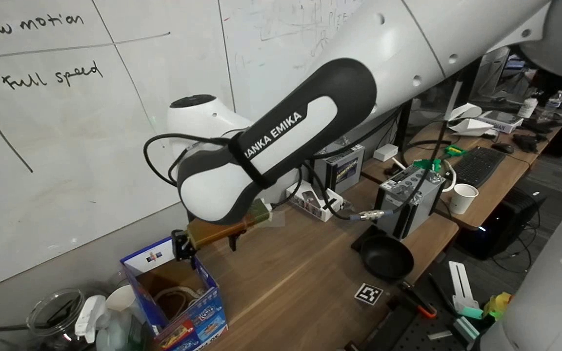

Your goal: Put the white ropes inside the blue box

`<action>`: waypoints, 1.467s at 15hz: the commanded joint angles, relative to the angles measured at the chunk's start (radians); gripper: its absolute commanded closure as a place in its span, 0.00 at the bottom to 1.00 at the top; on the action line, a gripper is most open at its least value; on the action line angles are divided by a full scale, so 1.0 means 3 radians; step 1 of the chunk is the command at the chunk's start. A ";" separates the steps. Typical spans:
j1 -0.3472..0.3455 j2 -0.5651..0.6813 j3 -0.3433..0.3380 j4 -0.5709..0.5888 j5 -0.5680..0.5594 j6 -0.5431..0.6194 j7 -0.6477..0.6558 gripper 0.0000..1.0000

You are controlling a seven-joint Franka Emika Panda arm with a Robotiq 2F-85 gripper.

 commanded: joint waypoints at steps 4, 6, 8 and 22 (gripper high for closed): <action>-0.0723 -0.0936 0.0246 -0.0213 0.0659 -0.1240 -0.1620 0.00; -0.0180 -0.1244 -0.0529 -0.0299 0.0708 -0.1554 -0.2050 0.00; 0.0121 -0.1512 -0.1058 -0.0407 0.0557 -0.1829 -0.2342 0.00; 0.0564 -0.3781 -0.2672 -0.1371 -0.0219 -0.2005 -0.2591 0.00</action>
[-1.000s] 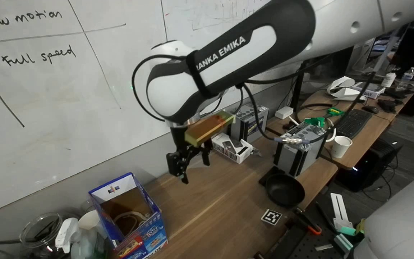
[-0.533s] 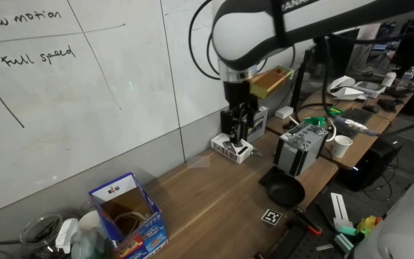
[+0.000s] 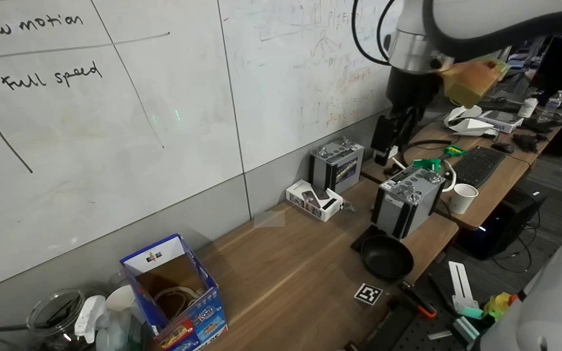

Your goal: Put the white ropes inside the blue box

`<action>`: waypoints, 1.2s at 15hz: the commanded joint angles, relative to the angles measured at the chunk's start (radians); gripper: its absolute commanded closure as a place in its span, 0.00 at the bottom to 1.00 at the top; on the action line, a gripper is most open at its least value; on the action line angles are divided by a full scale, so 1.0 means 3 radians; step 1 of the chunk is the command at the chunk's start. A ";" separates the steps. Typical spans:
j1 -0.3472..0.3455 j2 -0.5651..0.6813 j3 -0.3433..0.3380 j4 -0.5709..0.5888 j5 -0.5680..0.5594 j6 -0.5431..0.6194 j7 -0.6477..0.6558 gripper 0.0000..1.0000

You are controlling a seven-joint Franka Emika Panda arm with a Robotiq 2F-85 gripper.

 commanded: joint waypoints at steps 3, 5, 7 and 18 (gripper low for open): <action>0.0033 -0.0490 -0.0130 -0.0168 -0.0089 -0.0286 0.0035 0.00; 0.0058 -0.0494 -0.0154 -0.0160 -0.0049 -0.0449 0.0025 0.00; 0.0058 -0.0496 -0.0162 -0.0172 -0.0050 -0.0544 0.0031 0.00; 0.0050 -0.0438 -0.0183 -0.0196 -0.0060 -0.0610 0.0092 0.00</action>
